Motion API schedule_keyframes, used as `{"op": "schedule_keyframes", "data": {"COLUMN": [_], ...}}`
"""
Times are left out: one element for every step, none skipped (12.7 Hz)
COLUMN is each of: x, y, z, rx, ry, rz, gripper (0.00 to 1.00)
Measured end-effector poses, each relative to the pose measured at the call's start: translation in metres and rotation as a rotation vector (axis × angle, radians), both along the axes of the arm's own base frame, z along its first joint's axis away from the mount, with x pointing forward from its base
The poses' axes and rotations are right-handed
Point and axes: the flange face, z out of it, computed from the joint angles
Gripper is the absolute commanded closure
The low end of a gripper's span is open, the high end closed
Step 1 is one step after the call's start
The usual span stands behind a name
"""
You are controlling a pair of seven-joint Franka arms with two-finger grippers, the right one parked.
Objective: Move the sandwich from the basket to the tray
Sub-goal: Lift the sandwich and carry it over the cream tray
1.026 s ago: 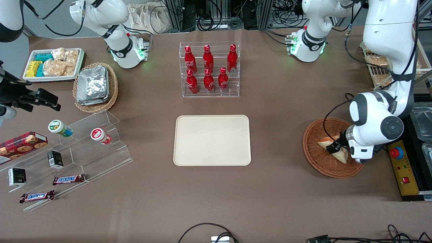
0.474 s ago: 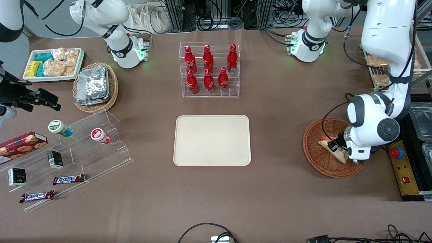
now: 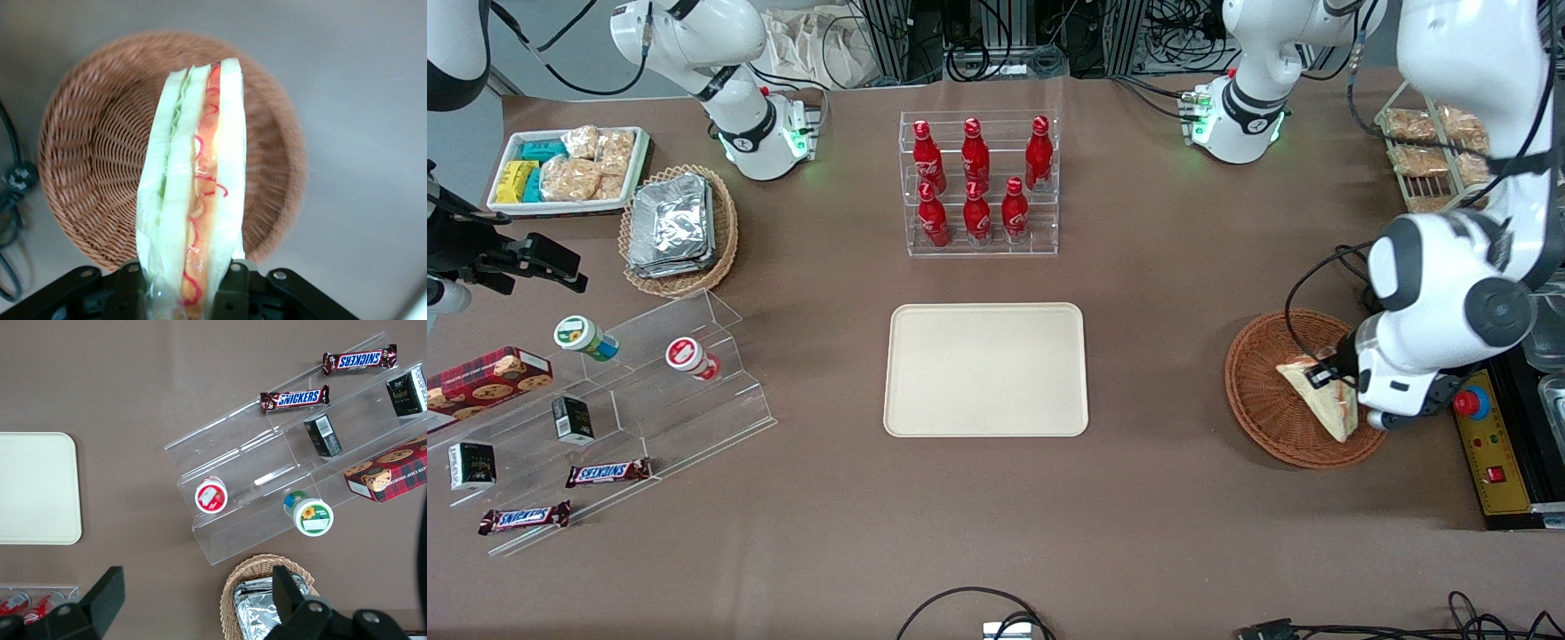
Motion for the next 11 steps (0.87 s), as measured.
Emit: {"op": "schedule_keyframes", "data": {"x": [-0.003,-0.007,-0.011,-0.017,-0.024,-0.034,-0.045,-0.057,-0.066,-0.073,-0.077], "y": [-0.015,-0.037,-0.065,-0.097,-0.131,-0.166,-0.201,-0.237,-0.268,-0.301,-0.333], "z": [0.032,0.062,0.090,0.114,0.131,0.141,0.142,0.134,0.122,0.105,0.083], "rx": [-0.013,-0.024,-0.034,-0.041,-0.048,-0.053,-0.057,-0.063,-0.070,-0.075,-0.083], "ry": [-0.008,-0.002,0.009,0.014,0.014,0.014,0.018,0.035,0.051,0.050,0.045], "rz": [-0.065,-0.130,-0.188,-0.246,-0.307,-0.363,-0.398,-0.404,-0.397,-0.392,-0.388], "gripper": [1.00,1.00,1.00,1.00,1.00,1.00,1.00,1.00,1.00,1.00,1.00]}}
